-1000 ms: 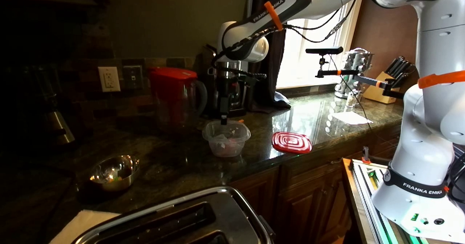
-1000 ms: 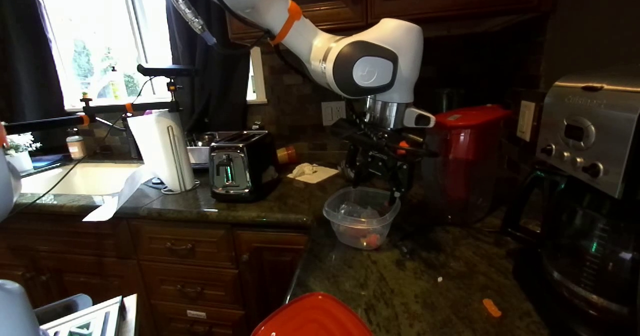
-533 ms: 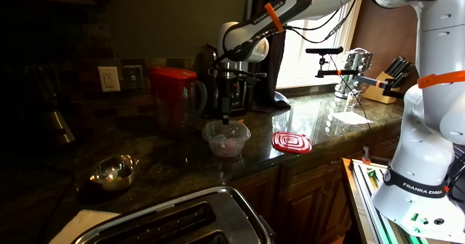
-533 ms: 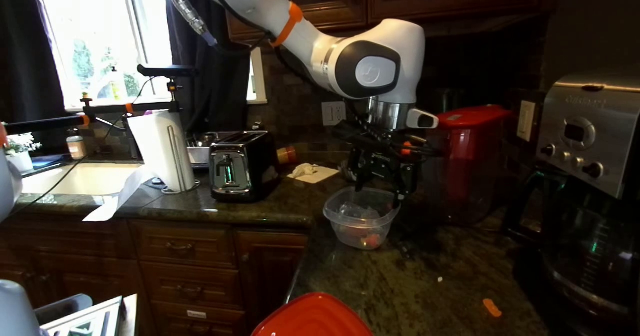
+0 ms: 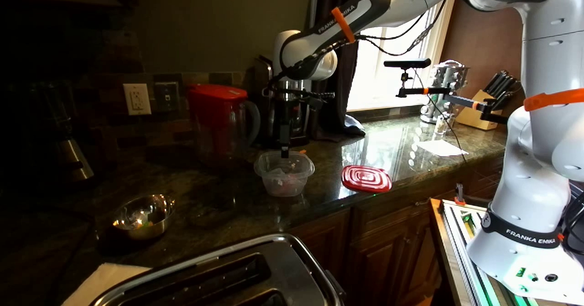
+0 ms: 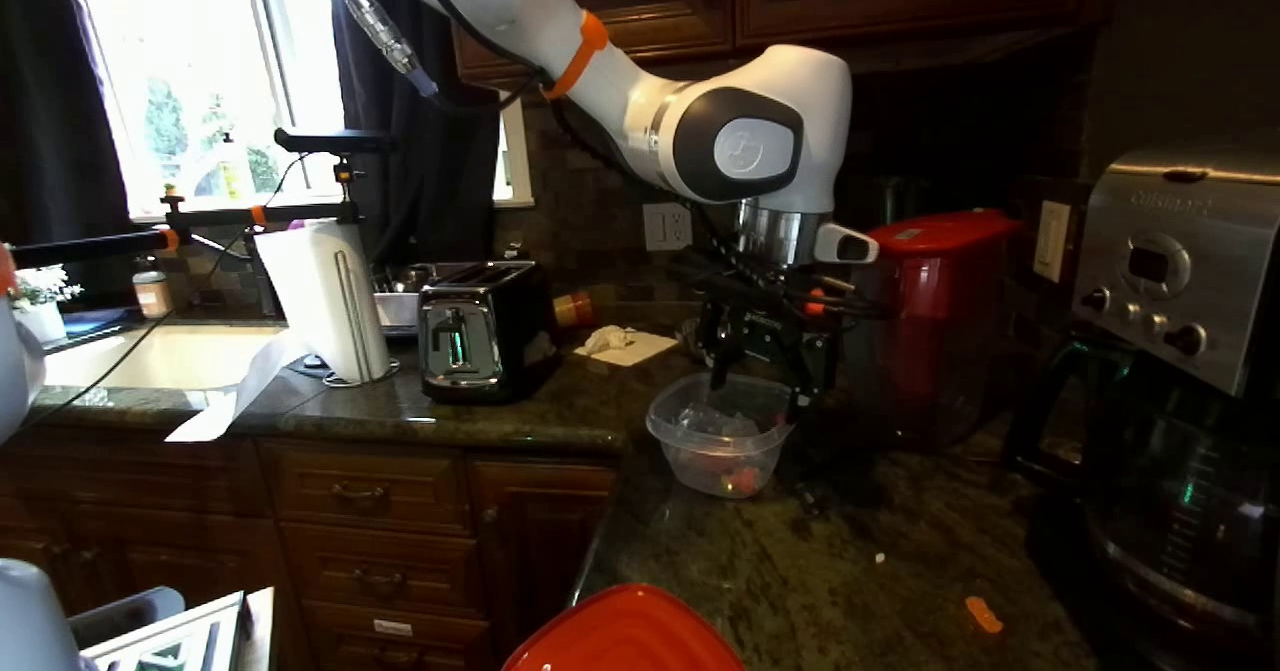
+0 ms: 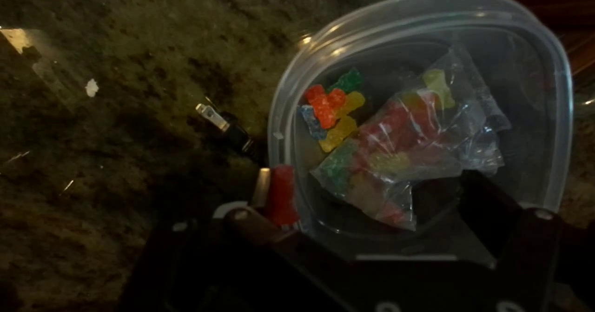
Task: Place the two orange objects from the counter in the clear bowl.
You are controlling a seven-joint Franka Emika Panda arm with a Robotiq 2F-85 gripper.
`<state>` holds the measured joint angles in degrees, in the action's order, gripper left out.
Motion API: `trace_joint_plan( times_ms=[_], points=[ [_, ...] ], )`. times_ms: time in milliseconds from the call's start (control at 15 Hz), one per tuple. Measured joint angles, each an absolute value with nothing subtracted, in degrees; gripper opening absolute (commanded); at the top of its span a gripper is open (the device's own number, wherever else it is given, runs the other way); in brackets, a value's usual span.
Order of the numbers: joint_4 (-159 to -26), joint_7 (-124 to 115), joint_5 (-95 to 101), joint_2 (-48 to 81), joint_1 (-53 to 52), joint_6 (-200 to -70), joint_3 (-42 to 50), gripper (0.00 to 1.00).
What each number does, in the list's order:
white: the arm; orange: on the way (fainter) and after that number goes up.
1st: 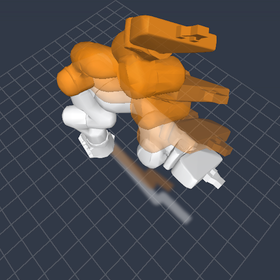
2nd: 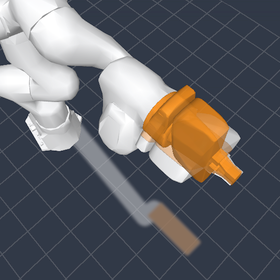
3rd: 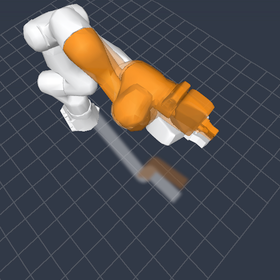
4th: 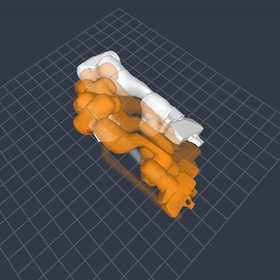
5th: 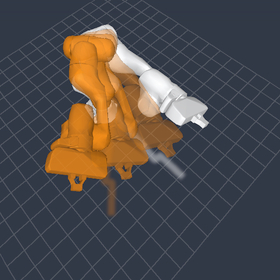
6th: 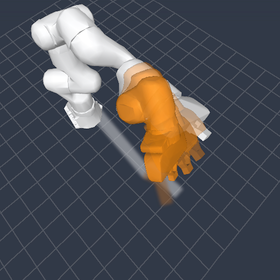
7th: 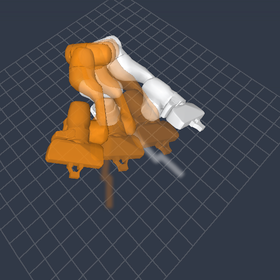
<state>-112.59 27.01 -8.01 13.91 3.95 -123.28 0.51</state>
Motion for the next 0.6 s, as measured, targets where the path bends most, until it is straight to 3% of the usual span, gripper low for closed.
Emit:
trace_joint_plan(
  times_ms=[600],
  points=[
    [-112.6,25.67,-6.64,15.53,3.93,-122.07,0.38,1.0]
  ],
)
